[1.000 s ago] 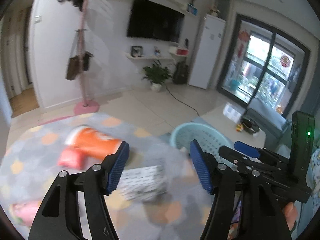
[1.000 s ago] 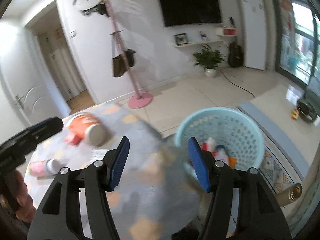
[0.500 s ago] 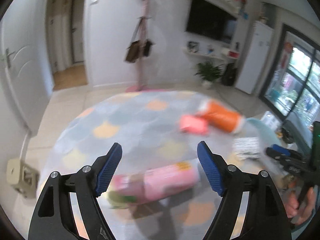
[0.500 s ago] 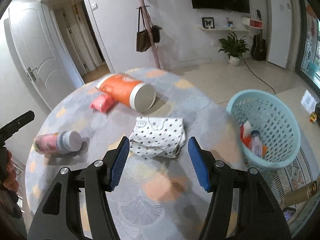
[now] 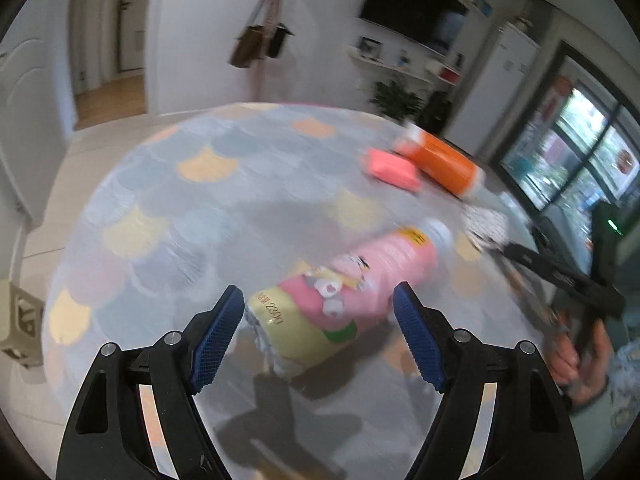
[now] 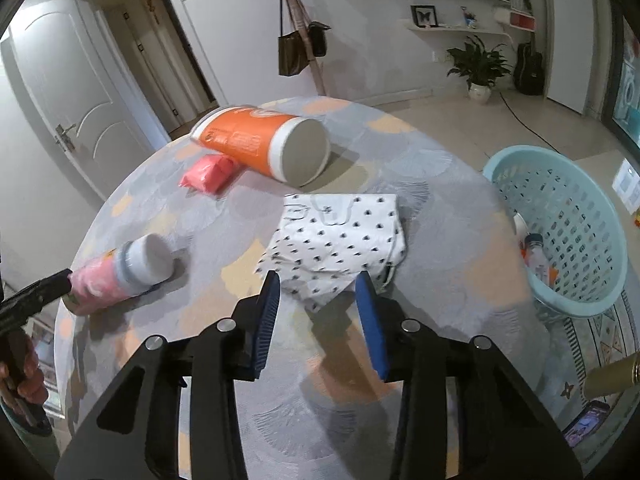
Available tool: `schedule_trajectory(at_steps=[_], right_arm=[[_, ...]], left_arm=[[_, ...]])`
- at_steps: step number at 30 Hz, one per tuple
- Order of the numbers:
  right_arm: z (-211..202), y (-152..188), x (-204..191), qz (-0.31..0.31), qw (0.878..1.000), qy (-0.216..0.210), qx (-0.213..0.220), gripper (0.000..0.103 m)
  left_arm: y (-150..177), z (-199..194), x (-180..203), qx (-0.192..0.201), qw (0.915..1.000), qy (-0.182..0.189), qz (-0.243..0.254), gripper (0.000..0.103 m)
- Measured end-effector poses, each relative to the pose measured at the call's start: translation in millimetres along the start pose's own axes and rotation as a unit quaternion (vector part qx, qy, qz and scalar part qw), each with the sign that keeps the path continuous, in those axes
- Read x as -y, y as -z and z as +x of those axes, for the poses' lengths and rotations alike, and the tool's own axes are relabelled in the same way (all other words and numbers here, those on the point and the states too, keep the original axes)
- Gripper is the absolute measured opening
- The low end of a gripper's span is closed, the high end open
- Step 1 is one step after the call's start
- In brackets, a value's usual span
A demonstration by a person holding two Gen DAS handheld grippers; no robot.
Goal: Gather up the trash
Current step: 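Grasp the pink yogurt bottle with the left tool while the right tool grasps the polka-dot cloth, then carry the pink bottle and polka-dot cloth to the blue basket and release both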
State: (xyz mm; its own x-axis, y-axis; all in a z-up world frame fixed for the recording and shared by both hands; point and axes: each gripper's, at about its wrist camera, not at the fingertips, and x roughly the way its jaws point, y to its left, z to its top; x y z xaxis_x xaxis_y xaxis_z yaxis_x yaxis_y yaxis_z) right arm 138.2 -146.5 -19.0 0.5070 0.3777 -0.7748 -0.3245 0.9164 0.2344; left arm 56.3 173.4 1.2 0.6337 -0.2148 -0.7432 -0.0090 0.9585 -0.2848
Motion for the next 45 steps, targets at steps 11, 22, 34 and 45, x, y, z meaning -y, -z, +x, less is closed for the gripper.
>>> schedule_trajectory(at_steps=[11,22,34,45], right_arm=[[-18.1,-0.2,-13.2,-0.052,0.998,-0.037,0.006,0.036],[-2.7,-10.8,-8.1,-0.119,0.993,-0.017,-0.001,0.043],[15.6,-5.8,-24.4,-0.2,0.979,0.024,0.002,0.056],[26.8,-6.9,-43.2,-0.223,0.974,0.037,-0.001,0.012]], left_arm=[[21.4,18.8,63.8,-0.05,0.9916,0.006,0.119,0.081],[11.5,47.0,84.8,-0.082,0.9874,0.027,0.133,0.081],[-13.1,82.7,113.8,-0.099,0.987,-0.015,0.125,0.074],[2.6,76.6,127.8,-0.06,0.9898,-0.051,0.118,0.047]])
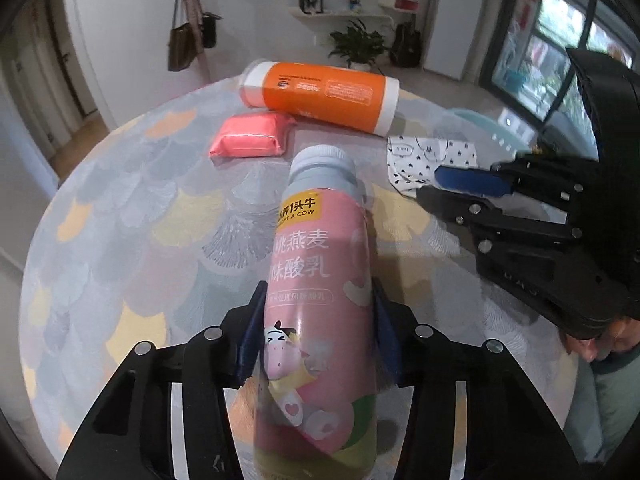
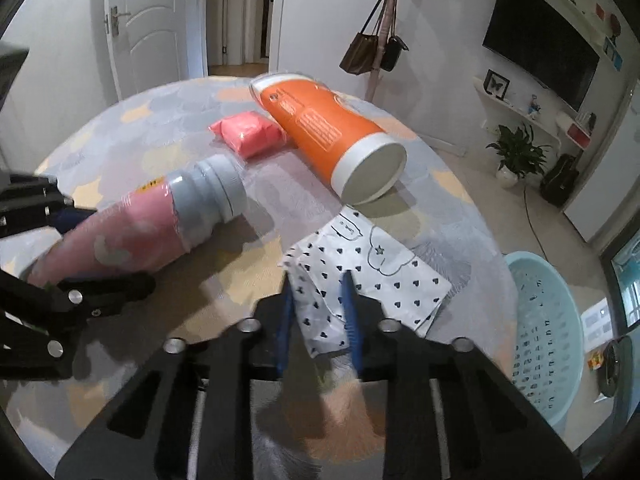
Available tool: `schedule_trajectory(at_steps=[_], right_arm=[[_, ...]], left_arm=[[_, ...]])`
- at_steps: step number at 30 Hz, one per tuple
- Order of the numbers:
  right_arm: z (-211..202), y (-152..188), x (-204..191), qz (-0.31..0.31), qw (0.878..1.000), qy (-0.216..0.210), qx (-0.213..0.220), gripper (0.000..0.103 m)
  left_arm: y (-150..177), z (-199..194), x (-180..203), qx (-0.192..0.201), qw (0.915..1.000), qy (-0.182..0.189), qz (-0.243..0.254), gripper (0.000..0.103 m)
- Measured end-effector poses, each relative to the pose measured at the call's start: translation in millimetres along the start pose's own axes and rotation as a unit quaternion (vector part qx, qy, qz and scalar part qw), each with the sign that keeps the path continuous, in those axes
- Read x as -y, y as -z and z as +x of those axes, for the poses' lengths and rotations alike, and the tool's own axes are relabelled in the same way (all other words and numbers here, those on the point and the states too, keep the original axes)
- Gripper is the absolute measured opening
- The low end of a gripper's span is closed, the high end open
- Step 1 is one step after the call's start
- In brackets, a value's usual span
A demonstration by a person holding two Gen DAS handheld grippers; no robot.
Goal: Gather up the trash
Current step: 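Carry the pink bottle and polka-dot cloth to the blue basket and release both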
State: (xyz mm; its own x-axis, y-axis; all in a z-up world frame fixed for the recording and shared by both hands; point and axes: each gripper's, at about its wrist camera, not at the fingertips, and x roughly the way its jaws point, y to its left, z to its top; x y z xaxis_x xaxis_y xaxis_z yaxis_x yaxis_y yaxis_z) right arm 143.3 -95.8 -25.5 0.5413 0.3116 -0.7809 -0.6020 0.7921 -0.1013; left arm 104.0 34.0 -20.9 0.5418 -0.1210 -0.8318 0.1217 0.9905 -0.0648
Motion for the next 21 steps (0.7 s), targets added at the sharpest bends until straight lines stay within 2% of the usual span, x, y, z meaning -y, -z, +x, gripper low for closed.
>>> schedule_trajectory(at_steps=[1,4,7,11,21], right_arm=[[-3.5,0.2,1.9,0.008,1.0,-0.007,0.005,0.007],[-17.4,2.3,8.6,0.03,0.999,0.004,0.024,0.004],[-48.3,7.0,21.8,0.065,0.995,0.006,0.072,0.002],[-77.9,8.3,44.0,0.103,0.988,0.006,0.111,0.001],[-114.1,13.8,95.7,0.139,0.979,0.032,0.148,0.001]], left_arm=[[1.8,-3.9,-3.1,0.01,0.9999,0.006,-0.01,0.047],[4.0,-15.6,-8.4,0.033,0.9988,0.025,-0.028,0.047],[2.5,-27.5,-5.4,0.047,0.9976,0.047,-0.023,0.047],[-8.5,-37.7,9.7,0.063,0.9965,0.054,-0.016,0.047],[-52.6,-40.5,60.4,0.095,0.9922,0.081,0.008,0.047]])
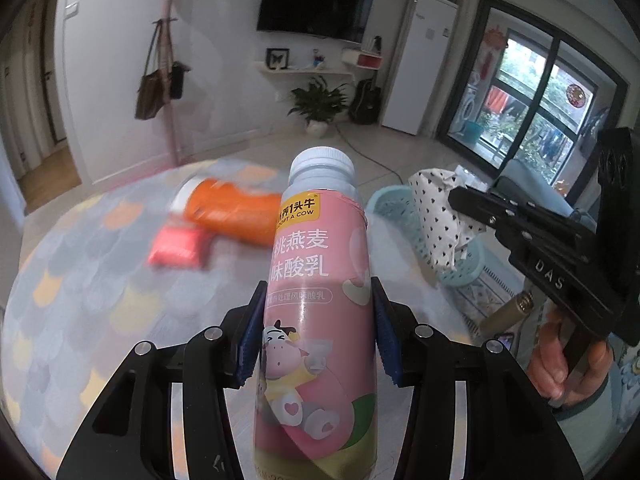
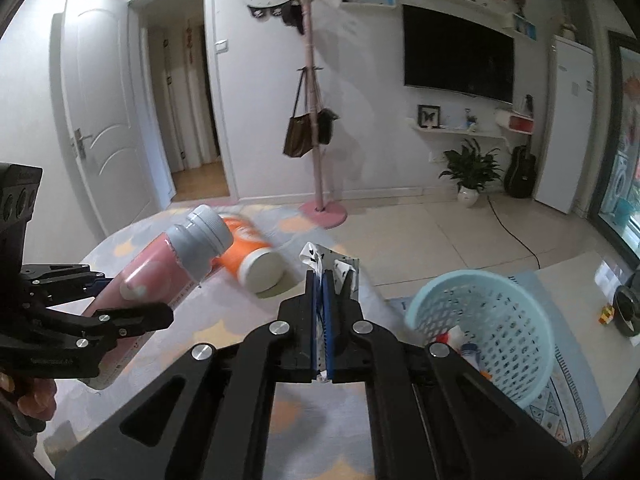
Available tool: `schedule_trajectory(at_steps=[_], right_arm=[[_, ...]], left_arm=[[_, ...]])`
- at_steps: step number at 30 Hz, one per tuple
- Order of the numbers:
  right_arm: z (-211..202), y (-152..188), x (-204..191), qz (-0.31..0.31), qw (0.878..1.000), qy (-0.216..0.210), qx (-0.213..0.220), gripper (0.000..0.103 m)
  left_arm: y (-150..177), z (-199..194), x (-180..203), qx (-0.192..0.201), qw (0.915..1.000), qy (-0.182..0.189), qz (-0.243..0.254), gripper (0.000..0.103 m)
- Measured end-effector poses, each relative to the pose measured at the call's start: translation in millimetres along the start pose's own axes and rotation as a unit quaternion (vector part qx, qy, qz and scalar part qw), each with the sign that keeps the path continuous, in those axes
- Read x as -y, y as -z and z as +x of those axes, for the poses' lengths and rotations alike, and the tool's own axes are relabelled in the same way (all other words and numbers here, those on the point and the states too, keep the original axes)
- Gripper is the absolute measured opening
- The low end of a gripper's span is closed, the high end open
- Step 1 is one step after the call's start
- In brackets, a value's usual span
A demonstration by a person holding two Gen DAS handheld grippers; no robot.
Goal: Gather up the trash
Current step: 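Carry the pink bottle and polka-dot cloth to the blue basket and release both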
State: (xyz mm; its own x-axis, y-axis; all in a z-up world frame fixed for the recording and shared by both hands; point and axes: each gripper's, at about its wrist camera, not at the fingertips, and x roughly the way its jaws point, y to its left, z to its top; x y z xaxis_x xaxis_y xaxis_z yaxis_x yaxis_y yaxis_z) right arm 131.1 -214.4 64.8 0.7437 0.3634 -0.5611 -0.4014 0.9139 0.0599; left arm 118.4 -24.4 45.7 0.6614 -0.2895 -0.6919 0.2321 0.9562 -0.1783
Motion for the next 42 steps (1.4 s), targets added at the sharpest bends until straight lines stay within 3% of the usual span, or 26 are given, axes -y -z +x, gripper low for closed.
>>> schedule_trajectory(at_steps=[8,16,27,30,35,37,38,42], right_arm=[[-4.5,-1.5,69.1,0.044,0.998,0.039,0.009,0.001],[19.3,20.2,146.6,0.108,0.992,0.07,-0.017,0.001],[64.6,66.5,228.8,0.226,0.967,0.091,-0.071,0.002],[71.4,73.1,238.1,0.238,0.963,0.093,-0.085,0.003],[70.5,74.5,242.6,0.242,0.962,0.097,-0.083,0.018],[66.6,72.5,240.5,0.243,0.962,0.099,-0.078,0.046],[63.0,71.6,236.5,0.241,0.963,0.099,-0.073,0.051],[52.1,60.3,220.5,0.227,0.968,0.09,-0.061,0.053]], left_arm=[[-44.3,43.1,54.8,0.006,0.9989,0.035,0.031,0.047],[-74.2,117.4,109.7,-0.008,0.9967,0.074,0.031,0.047],[-71.1,201.2,129.6,-0.057,0.993,0.103,0.0,0.047],[-71.1,204.6,128.1,-0.055,0.9926,0.108,-0.01,0.059],[-69.1,185.7,122.5,-0.039,0.9948,0.094,-0.001,0.065],[-69.0,173.5,117.6,-0.028,0.9953,0.093,-0.005,0.067],[-68.9,167.7,115.4,-0.023,0.9954,0.092,-0.008,0.07],[-64.1,133.5,100.7,0.005,0.9958,0.09,-0.018,0.071]])
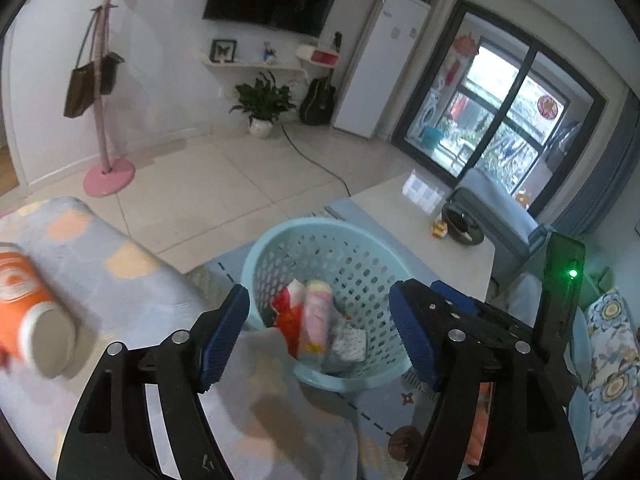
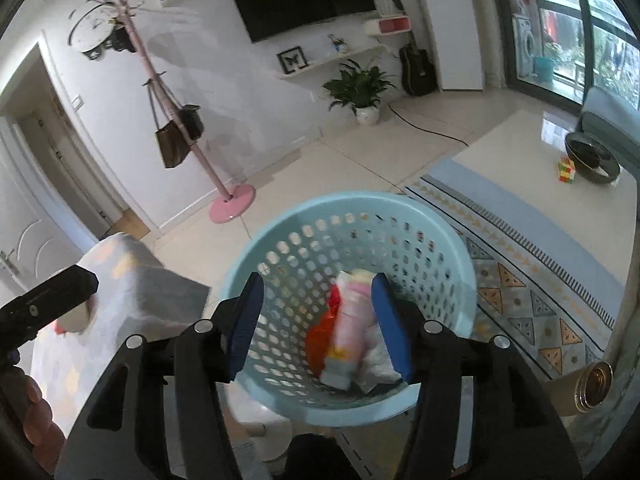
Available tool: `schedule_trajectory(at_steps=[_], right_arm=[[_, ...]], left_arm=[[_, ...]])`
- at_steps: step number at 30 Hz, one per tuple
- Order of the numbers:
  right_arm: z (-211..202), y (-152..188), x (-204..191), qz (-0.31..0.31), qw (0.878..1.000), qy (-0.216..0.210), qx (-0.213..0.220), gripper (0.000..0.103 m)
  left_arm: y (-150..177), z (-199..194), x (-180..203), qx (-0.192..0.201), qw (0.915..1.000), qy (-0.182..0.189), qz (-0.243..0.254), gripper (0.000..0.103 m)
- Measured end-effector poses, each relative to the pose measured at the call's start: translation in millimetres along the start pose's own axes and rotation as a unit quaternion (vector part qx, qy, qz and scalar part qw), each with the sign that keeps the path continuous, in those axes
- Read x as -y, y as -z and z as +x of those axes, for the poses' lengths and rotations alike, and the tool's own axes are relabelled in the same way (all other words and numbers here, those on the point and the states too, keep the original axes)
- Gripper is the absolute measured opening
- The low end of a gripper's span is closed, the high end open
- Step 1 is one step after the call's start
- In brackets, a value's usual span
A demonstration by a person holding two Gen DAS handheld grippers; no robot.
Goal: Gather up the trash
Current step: 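Carry the pink bottle and polka-dot cloth to the blue basket and release both, then return both tools to the table toward the orange cup and pink pouch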
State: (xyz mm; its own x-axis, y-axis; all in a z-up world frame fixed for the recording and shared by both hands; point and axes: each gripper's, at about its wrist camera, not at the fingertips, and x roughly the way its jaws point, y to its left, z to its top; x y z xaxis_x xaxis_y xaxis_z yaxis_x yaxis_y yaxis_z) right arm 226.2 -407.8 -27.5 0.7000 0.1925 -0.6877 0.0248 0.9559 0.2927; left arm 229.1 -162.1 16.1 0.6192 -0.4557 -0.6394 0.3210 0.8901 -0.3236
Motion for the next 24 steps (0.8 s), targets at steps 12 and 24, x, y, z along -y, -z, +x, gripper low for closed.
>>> schedule_trajectory(at_steps=[12,24], right_arm=[[-43.5,0.6,-115.1,-0.09,0.992,-0.084,0.021,0.056],[-15.3,21.8,-248.1,-0.188,0.97,-0.15,-0.025,0.071]], left_arm=[[16.0,-112.3,-47.7,0.082,0.995,-0.048,-0.031,0.071],[41.9,-165.7,-178.6,0.078,0.9749,-0.169,-0.122,0.071]])
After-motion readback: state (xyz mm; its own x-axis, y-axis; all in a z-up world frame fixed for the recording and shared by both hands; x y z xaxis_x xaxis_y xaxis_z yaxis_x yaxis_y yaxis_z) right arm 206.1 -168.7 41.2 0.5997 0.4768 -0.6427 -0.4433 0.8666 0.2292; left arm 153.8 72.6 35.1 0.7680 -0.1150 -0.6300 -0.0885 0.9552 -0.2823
